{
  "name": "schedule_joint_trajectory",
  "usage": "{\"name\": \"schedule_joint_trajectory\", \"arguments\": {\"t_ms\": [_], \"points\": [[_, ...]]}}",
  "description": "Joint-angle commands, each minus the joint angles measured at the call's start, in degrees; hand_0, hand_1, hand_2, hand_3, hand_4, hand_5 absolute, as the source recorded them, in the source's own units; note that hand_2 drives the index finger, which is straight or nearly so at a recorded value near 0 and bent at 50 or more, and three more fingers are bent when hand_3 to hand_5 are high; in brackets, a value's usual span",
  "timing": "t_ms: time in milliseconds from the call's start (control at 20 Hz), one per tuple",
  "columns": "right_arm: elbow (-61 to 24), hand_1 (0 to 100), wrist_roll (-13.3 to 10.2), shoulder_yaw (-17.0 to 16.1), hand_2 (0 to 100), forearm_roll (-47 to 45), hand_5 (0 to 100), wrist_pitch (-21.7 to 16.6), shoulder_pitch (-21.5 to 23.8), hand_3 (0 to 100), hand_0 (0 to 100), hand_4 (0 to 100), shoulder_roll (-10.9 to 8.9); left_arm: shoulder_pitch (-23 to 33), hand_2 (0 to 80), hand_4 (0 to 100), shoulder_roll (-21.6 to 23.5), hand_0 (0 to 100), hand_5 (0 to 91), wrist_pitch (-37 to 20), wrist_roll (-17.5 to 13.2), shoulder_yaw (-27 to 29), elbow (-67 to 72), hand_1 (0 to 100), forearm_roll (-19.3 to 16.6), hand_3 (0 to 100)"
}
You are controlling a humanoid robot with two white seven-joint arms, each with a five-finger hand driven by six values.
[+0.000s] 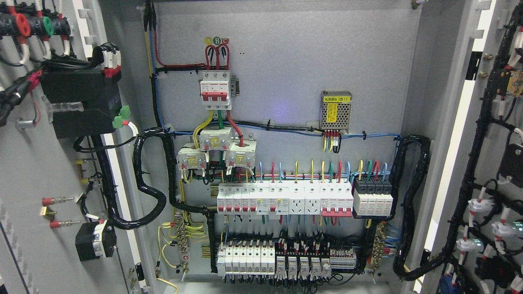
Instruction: Open door with both hands
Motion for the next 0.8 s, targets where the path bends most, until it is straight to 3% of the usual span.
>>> {"name": "schedule_joint_trajectory", "arguments": {"t_ms": [0, 100, 351, 501, 751], "points": [[-8.5, 0, 0.2, -3.9, 0, 0.1, 0, -5.9, 4.0, 0, 39, 0, -3.72, -1.5, 0.0, 0, 0.2, 0, 0.0, -0.1, 0.0, -0.9, -14.0, 0, 1.4, 0], [-9.5, 0, 0.2, -4.4, 0, 0.1, 0, -7.7, 4.1, 0, 39, 0, -4.16, -2.3, 0.0, 0, 0.1, 0, 0.0, -0.2, 0.0, -1.0, -15.7, 0, 1.4, 0], [-12.9, 0, 0.2, -7.0, 0, 0.1, 0, -7.7, 5.5, 0, 39, 0, -6.36, -5.3, 0.0, 0, 0.0, 0, 0.0, -0.2, -0.2, -2.3, -18.9, 0, 1.4, 0], [-13.6, 0, 0.2, -8.7, 0, 0.0, 0, -7.7, 5.4, 0, 39, 0, -6.53, -5.6, 0.0, 0, 0.0, 0, 0.0, -0.5, -0.6, -2.5, -23.2, 0, 1.2, 0], [-13.7, 0, 0.2, -12.9, 0, -0.8, 0, -7.5, 5.1, 0, 39, 0, -7.76, -6.4, 0.0, 0, 0.0, 0, 0.0, -8.4, -0.6, -2.3, -26.2, 0, 0.9, 0]]}}
